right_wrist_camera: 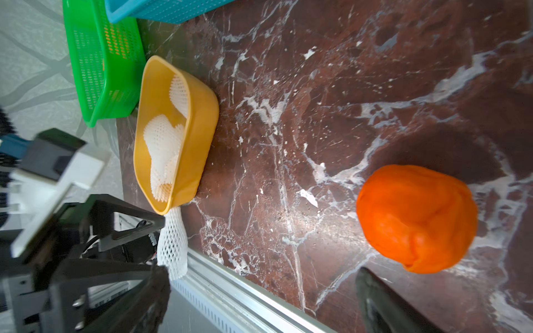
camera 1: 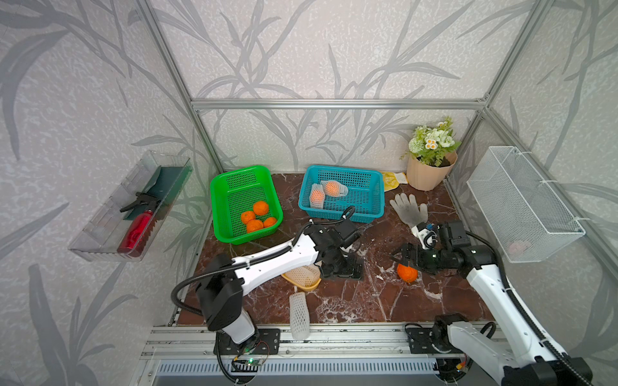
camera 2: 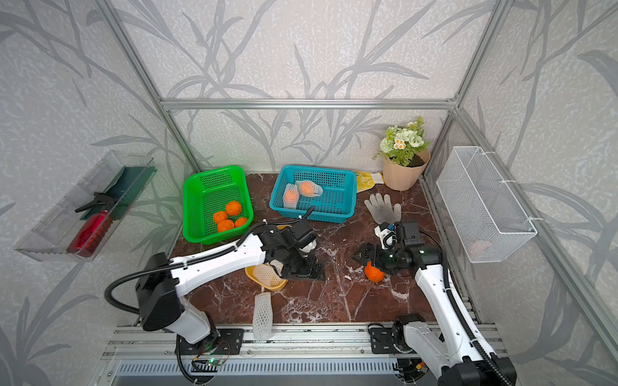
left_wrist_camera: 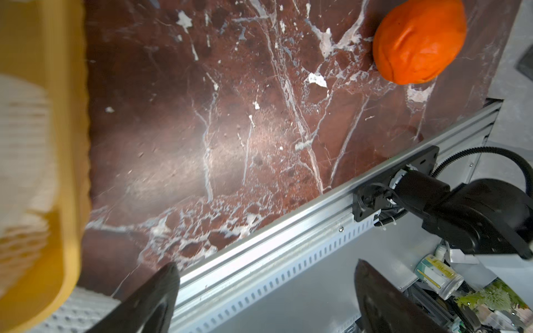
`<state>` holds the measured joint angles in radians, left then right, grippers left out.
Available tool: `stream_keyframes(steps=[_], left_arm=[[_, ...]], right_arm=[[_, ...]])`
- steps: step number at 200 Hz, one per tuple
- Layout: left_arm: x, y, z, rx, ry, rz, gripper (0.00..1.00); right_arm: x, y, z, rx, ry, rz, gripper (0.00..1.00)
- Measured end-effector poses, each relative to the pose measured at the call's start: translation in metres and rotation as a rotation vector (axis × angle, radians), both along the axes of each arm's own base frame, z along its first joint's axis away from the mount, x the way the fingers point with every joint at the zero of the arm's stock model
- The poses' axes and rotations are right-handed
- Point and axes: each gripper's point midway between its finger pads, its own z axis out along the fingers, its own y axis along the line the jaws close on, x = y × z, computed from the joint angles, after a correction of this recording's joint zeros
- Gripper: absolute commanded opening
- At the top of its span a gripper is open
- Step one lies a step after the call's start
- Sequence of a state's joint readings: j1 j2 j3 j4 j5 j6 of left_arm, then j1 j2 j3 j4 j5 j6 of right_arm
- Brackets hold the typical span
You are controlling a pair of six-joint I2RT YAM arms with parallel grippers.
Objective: Remove foam nets from oranges
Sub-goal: Pick up the foam net from the center of the board.
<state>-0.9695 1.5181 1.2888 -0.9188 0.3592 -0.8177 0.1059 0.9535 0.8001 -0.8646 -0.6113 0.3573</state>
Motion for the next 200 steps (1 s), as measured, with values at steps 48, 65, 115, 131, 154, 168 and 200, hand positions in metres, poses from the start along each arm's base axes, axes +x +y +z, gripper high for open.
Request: stream_keyframes(steps=[48, 65, 115, 131, 154, 168, 200], left_arm=[[-0.062, 0.13, -0.007, 0.191, -0.007, 0.148, 0.89], [-0.077, 0.169, -0.029, 0.299, 0.008, 0.208, 0.86], [-0.089, 0.21, -0.085, 0.464, 0.04, 0.292, 0.73], [-0.082, 0.213, -0.096, 0.477, 0.03, 0.323, 0.58], [-0.069, 0.214, -0.11, 0.482, 0.03, 0.387, 0.48], [-0.059, 0.212, -0.115, 0.48, 0.028, 0.414, 0.34], [-0.04, 0.21, -0.122, 0.494, 0.021, 0.413, 0.12]], right_arm=[[-0.002, 0.009, 0.001, 0.036, 0.007, 0.024, 0.99], [-0.001, 0.013, 0.002, 0.046, 0.004, 0.038, 0.99], [0.0, 0.016, 0.002, 0.051, 0.001, 0.054, 0.99], [-0.001, 0.017, 0.003, 0.054, -0.004, 0.054, 0.99], [-0.001, 0.017, 0.008, 0.065, -0.018, 0.047, 0.99], [-0.001, 0.018, 0.01, 0.071, -0.023, 0.045, 0.99], [-0.002, 0.018, 0.013, 0.078, -0.032, 0.043, 0.98]])
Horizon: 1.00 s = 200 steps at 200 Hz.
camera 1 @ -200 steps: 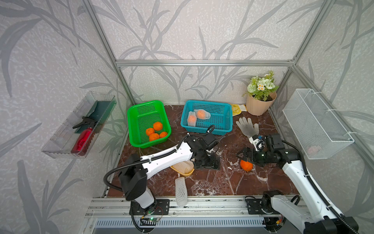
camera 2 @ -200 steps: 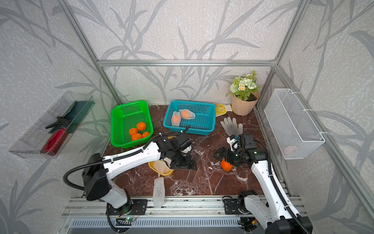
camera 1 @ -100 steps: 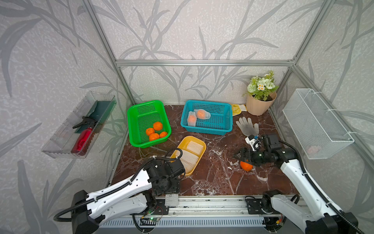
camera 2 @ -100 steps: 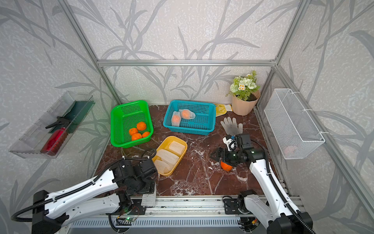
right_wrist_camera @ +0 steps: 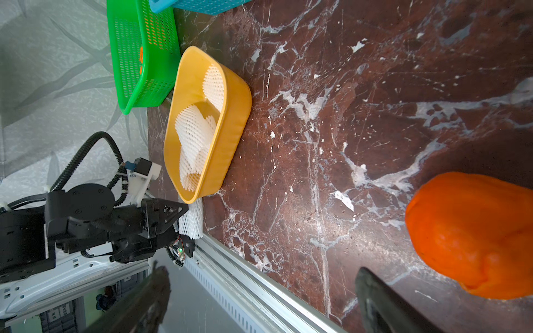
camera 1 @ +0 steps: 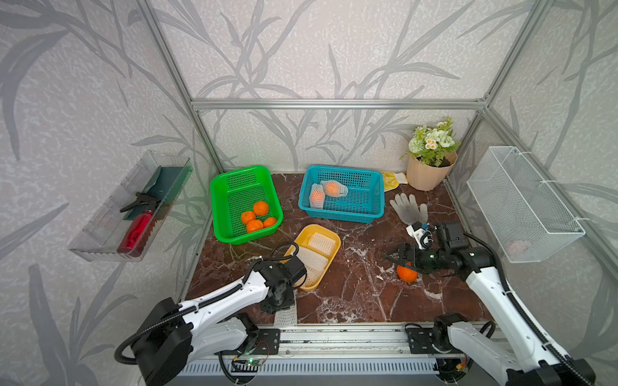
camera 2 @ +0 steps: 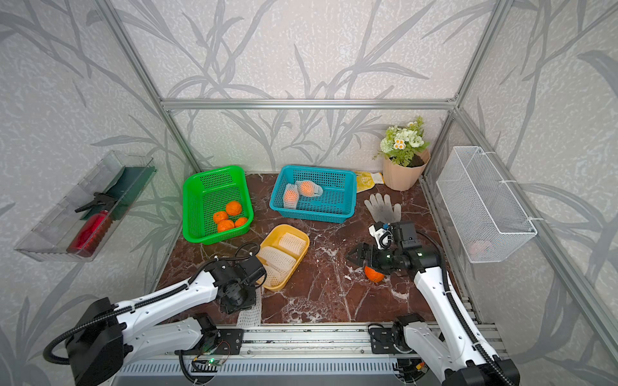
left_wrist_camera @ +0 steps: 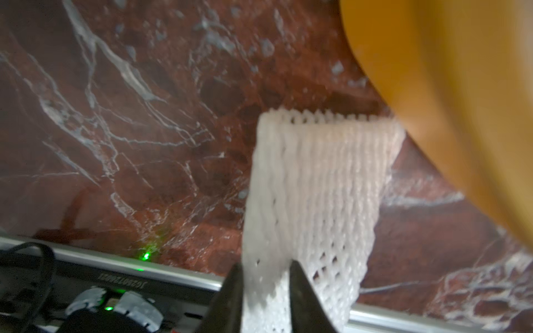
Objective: Remove foam nets from oranges
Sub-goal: Pick up the foam net from the center of the board, then place the foam net into the storage box.
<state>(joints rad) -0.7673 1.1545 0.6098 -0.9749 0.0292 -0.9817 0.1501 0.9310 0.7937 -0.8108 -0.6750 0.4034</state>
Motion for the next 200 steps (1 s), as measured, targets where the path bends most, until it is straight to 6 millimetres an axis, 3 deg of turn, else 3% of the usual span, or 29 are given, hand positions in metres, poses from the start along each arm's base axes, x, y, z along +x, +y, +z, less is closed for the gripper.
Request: stream_keyframes(steps=[36, 70, 91, 158, 179, 200], left_arm=[[0.016, -0.011, 0.007, 0.001, 0.002, -0.043, 0.08], [0.017, -0.011, 0.015, -0.021, -0.021, -0.059, 0.0], [0.017, -0.01, 0.028, -0.044, -0.052, -0.058, 0.0], [0.052, -0.009, 0.135, -0.138, -0.344, -0.04, 0.0], [0.072, -0.019, 0.162, -0.158, -0.396, -0.05, 0.0], [0.105, -0.04, 0.179, -0.222, -0.434, -0.041, 0.0]], right_arm=[[-0.002, 0.0, 0.004, 0.011, -0.011, -0.007, 0.99], [-0.005, 0.0, 0.004, 0.016, -0.018, -0.008, 0.99], [-0.006, 0.0, 0.003, 0.017, -0.016, -0.009, 0.99], [-0.005, 0.0, -0.002, 0.022, -0.002, -0.019, 0.99], [-0.005, 0.001, -0.002, 0.023, -0.004, -0.019, 0.99], [-0.005, 0.001, -0.002, 0.023, -0.003, -0.019, 0.99]])
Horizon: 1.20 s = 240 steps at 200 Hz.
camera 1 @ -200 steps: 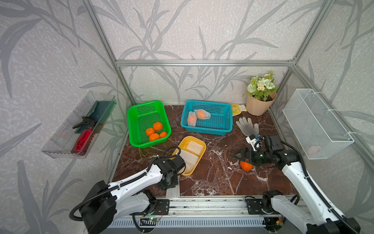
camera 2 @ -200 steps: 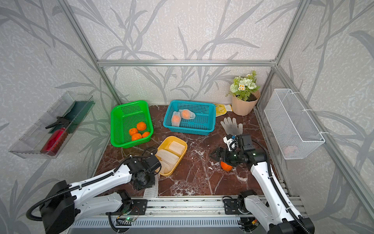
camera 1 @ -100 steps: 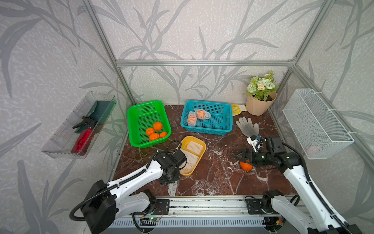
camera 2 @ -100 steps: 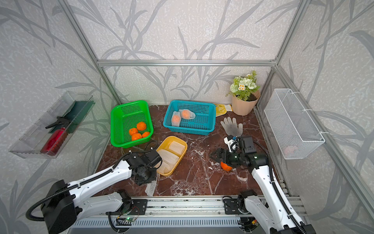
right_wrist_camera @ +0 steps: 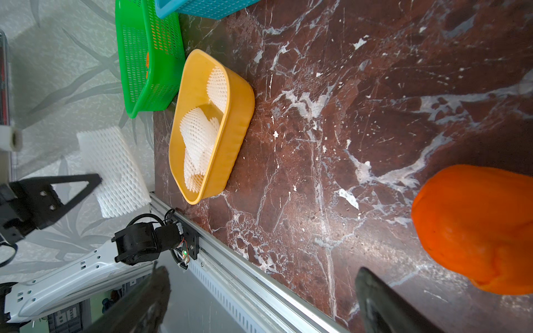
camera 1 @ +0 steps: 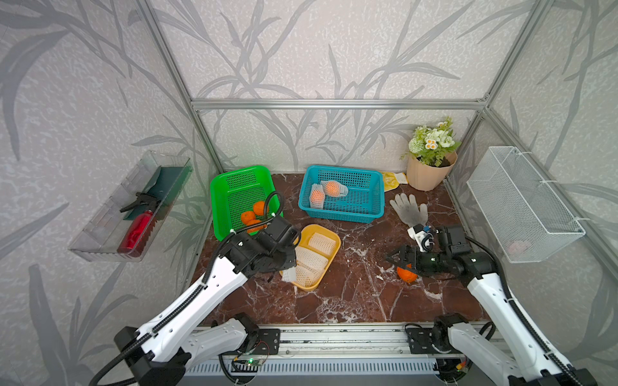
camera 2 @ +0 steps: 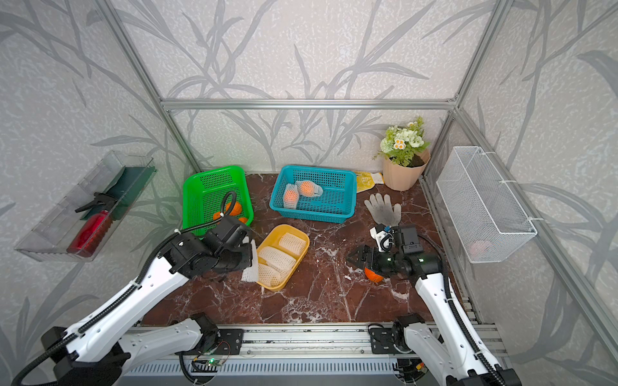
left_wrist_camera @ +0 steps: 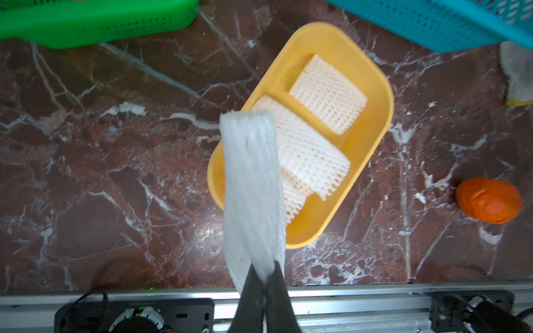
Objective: Remove foam nets from oranges
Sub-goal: Place the foam net into the storage box.
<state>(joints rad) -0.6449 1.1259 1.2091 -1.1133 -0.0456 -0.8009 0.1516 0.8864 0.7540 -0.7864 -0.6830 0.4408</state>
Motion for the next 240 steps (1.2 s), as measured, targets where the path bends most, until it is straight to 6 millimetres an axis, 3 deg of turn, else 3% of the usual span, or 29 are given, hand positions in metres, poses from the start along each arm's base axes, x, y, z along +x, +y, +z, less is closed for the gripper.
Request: stream_keyframes(steps=[23, 50, 86, 127, 154, 195, 222, 240], left_arm=[[0.045, -0.035, 0.002, -0.116, -0.014, 0.003, 0.0], [0.093, -0.076, -0.021, -0.234, 0.012, 0.023, 0.0], [0.126, -0.096, -0.062, -0.331, 0.058, 0.113, 0.0], [0.123, -0.086, -0.098, -0.363, 0.093, 0.233, 0.0], [0.107, -0.073, -0.122, -0.345, 0.128, 0.295, 0.0], [0.095, -0.067, -0.133, -0.343, 0.149, 0.332, 0.0], [0.088, -0.062, -0.133, -0.346, 0.145, 0.346, 0.25], [0.087, -0.061, -0.126, -0.34, 0.132, 0.338, 0.35]], right_arm=[[-0.001, 0.0, 0.0, -0.001, -0.001, 0.0, 0.99], [-0.005, -0.001, 0.003, -0.001, -0.012, 0.001, 0.99], [-0.01, -0.003, 0.005, -0.008, -0.02, -0.002, 0.99], [-0.013, -0.005, 0.004, -0.02, -0.016, -0.007, 0.99], [-0.014, -0.007, -0.003, -0.035, -0.002, -0.014, 0.99], [-0.007, -0.012, -0.015, -0.074, 0.035, -0.039, 0.99], [-0.001, -0.022, -0.03, -0.143, 0.074, -0.08, 1.0], [0.004, -0.032, -0.043, -0.21, 0.111, -0.119, 1.0]])
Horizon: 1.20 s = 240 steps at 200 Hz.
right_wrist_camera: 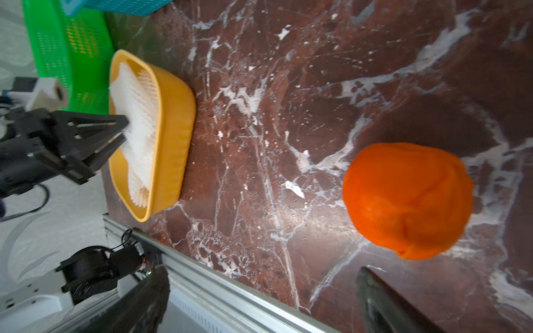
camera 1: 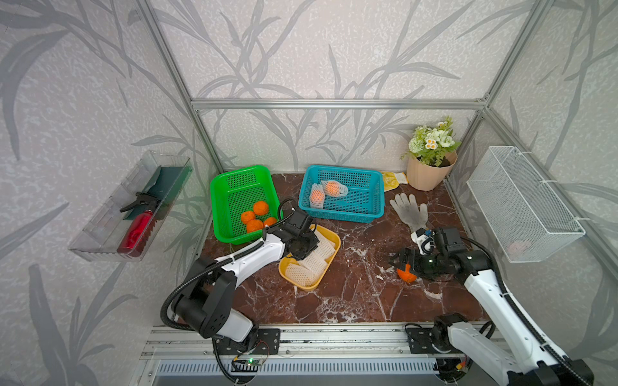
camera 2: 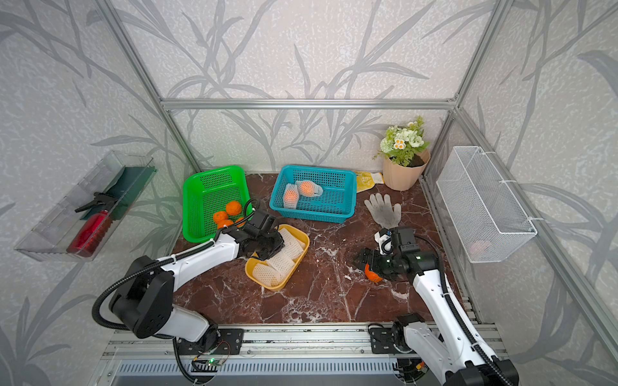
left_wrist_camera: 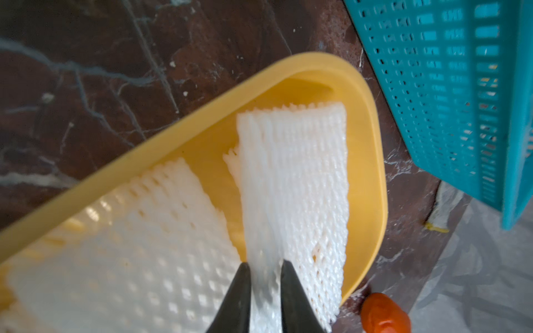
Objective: Remove foam nets from oranges
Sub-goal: Place the foam net into the storage box, then pick up the orange from the center of the board.
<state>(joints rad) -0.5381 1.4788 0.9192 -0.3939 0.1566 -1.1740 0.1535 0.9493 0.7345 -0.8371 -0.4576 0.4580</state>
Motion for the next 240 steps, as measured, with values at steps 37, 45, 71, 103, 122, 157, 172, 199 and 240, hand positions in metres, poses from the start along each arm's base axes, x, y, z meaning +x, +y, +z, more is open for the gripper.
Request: stream_keyframes(steps=[37, 45, 71, 103, 122, 157, 172, 199, 240], left_arm=[[0.015, -0.012, 0.044, 0.014, -0.091, -0.079, 0.49], [0.019, -0.016, 0.058, 0.017, -0.127, -0.104, 0.52], [0.02, -0.025, 0.093, 0.029, -0.217, -0.174, 0.58], [0.017, -0.029, 0.119, 0.07, -0.32, -0.285, 0.65], [0.017, -0.034, 0.146, 0.09, -0.442, -0.386, 0.75], [0.009, -0.044, 0.201, 0.103, -0.693, -0.573, 0.81], [0.002, -0.047, 0.216, 0.111, -0.775, -0.647, 0.82], [-0.007, -0.052, 0.233, 0.118, -0.875, -0.745, 0.82], [-0.036, -0.064, 0.227, 0.076, -1.03, -0.942, 0.93]], right_arm=[[0.006, -0.023, -0.022, -0.14, 0.056, -0.069, 1.0], [0.006, -0.026, -0.025, -0.162, 0.065, -0.079, 1.0], [0.009, -0.033, -0.034, -0.208, 0.086, -0.098, 0.99], [0.01, -0.035, -0.052, -0.221, 0.128, -0.102, 1.0], [0.013, -0.035, -0.06, -0.232, 0.147, -0.103, 0.99], [0.021, -0.036, -0.077, -0.252, 0.18, -0.096, 0.92], [0.022, -0.035, -0.086, -0.259, 0.209, -0.089, 0.88], [0.021, -0.035, -0.095, -0.266, 0.238, -0.081, 0.81], [0.025, -0.031, -0.09, -0.242, 0.213, -0.079, 0.74]])
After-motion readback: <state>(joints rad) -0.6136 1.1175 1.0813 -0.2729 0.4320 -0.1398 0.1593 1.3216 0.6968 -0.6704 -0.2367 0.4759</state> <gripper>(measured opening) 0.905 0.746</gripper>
